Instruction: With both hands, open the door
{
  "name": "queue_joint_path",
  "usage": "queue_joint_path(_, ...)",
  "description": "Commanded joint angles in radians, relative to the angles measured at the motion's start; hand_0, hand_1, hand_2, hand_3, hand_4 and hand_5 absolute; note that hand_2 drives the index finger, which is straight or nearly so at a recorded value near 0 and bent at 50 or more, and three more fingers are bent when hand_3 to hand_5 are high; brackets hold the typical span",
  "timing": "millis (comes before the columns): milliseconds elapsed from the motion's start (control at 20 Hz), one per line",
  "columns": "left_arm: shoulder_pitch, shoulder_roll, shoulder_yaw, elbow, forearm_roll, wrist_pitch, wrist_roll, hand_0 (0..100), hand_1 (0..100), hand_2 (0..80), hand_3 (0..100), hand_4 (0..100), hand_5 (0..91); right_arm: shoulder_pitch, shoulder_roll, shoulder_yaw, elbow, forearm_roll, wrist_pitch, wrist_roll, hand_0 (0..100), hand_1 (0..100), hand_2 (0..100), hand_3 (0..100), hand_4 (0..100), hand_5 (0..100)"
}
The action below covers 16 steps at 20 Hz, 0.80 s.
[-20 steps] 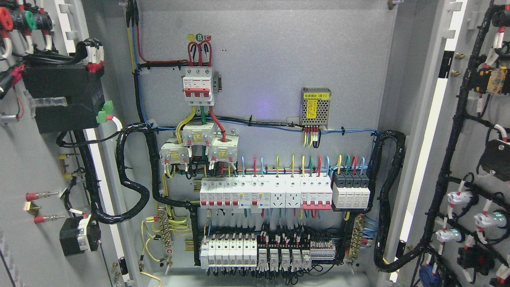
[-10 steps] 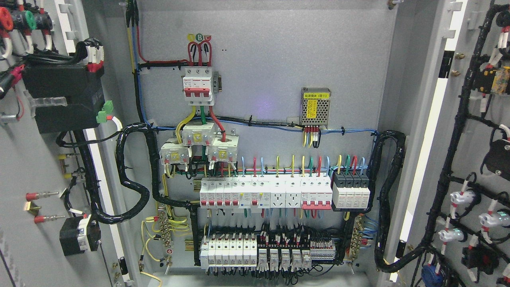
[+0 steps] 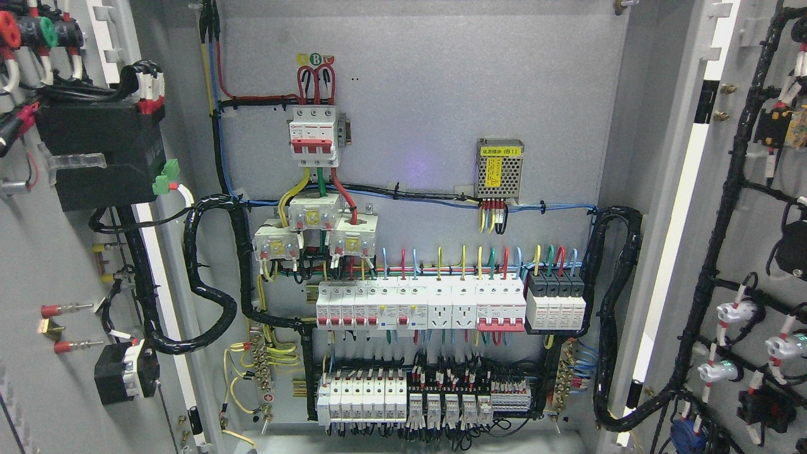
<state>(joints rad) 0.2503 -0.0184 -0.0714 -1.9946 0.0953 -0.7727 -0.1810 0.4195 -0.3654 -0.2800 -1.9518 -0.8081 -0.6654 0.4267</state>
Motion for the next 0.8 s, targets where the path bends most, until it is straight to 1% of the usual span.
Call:
queue_joint_path(0,-0.003,-0.015,0.142,-0.015,0.037,-0.583,0.011,0,0,0.0,0,0,0.0,0.013,0.000,-0.045,0.016,-0.017,-0.003,-0.003,39,0,0,0,0,0)
queue_joint_path(301,-0.003,-0.009,0.180,-0.015,0.078,-0.589,0.011,0,0,0.0,0,0,0.0,0.019,0.000,-0.051,0.030,-0.025,-0.005,-0.003,39,0,0,0,0,0)
queue_joint_path(551,0.004,-0.003,0.206,-0.015,0.093,-0.619,0.009,0,0,0.0,0,0,0.0,0.021,0.000,-0.059,0.051,-0.051,-0.003,-0.003,39,0,0,0,0,0)
queue_joint_path(751,0.012,0.008,0.251,-0.015,0.116,-0.619,0.009,0,0,0.0,0,0,0.0,0.027,0.000,-0.071,0.057,-0.054,-0.005,-0.003,39,0,0,0,0,0)
